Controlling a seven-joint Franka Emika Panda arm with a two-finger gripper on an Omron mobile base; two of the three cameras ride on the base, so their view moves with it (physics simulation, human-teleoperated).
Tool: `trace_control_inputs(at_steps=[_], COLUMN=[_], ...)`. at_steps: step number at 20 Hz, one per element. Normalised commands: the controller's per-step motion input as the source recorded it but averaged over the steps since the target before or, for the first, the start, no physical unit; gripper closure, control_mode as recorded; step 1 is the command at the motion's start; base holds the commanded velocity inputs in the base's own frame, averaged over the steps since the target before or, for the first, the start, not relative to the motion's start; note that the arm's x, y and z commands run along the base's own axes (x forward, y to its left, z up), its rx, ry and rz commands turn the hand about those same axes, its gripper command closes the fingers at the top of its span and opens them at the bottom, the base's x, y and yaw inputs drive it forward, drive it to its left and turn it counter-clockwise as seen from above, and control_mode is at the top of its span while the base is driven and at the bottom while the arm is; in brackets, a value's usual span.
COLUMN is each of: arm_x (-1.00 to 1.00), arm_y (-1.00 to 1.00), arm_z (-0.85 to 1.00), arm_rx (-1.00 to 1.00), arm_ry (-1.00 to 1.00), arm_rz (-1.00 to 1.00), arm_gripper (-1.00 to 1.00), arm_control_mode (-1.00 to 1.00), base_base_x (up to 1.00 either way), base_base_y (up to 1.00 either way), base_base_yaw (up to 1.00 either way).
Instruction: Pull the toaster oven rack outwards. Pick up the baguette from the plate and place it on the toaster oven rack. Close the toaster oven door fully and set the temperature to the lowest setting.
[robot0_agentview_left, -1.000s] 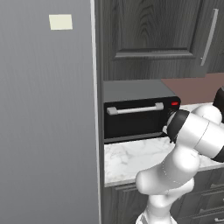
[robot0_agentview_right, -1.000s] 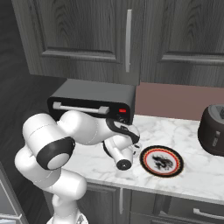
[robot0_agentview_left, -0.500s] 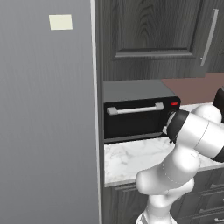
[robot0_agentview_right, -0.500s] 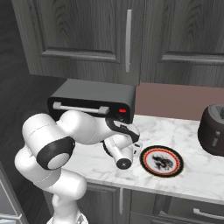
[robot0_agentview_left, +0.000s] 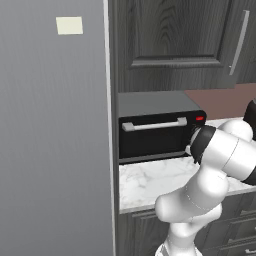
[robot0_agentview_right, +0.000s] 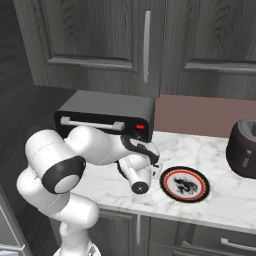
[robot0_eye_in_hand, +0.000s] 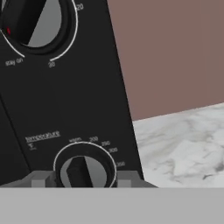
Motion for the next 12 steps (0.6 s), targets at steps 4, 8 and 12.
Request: trace_control_inputs(at_steps=[4, 8, 12], arm_x=[0.0, 0.0, 0.0], arm_y=[-0.16, -0.19, -0.17], arm_z=[-0.08, -0.05, -0.06], arm_rx=[-0.11, -0.09, -0.09], arm_ry=[0.0, 0.0, 0.0], arm_rz=[0.0, 0.0, 0.0], arm_gripper=[1.0, 1.0, 1.0], arm_control_mode=[-1.0, -1.0, -1.0], base_base_x=[0.0, 0.0, 0.0], base_base_y=[0.0, 0.0, 0.0], base_base_yaw=[0.0, 0.0, 0.0])
